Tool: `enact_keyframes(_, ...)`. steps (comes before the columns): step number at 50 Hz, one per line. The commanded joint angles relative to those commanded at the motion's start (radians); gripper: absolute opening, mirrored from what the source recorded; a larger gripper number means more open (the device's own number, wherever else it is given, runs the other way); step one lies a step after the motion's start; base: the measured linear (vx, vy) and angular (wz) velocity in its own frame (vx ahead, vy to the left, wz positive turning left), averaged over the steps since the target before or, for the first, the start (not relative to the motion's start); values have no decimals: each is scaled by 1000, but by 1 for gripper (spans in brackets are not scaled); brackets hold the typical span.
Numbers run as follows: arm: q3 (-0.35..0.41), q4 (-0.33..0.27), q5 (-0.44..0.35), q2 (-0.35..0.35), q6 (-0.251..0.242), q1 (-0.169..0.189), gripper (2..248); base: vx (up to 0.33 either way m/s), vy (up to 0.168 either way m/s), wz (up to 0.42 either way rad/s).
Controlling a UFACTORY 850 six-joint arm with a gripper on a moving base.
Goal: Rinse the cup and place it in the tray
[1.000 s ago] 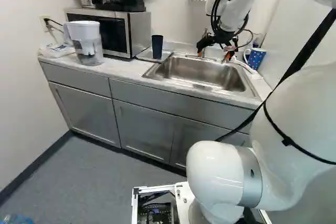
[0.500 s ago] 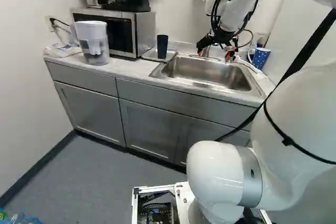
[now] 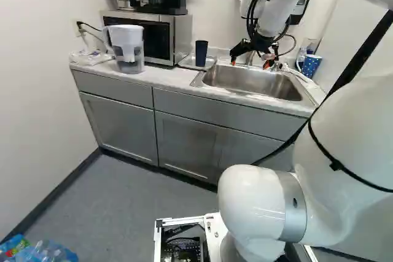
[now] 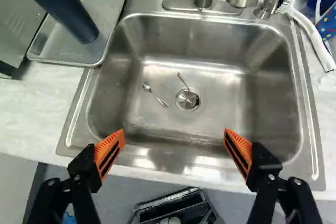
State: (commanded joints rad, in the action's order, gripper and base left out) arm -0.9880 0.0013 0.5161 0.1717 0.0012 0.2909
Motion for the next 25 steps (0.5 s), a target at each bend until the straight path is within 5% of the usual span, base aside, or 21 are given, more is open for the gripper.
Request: enact_keyframes(25, 0, 0, 0, 0, 0, 0, 247, -107, 178, -10)
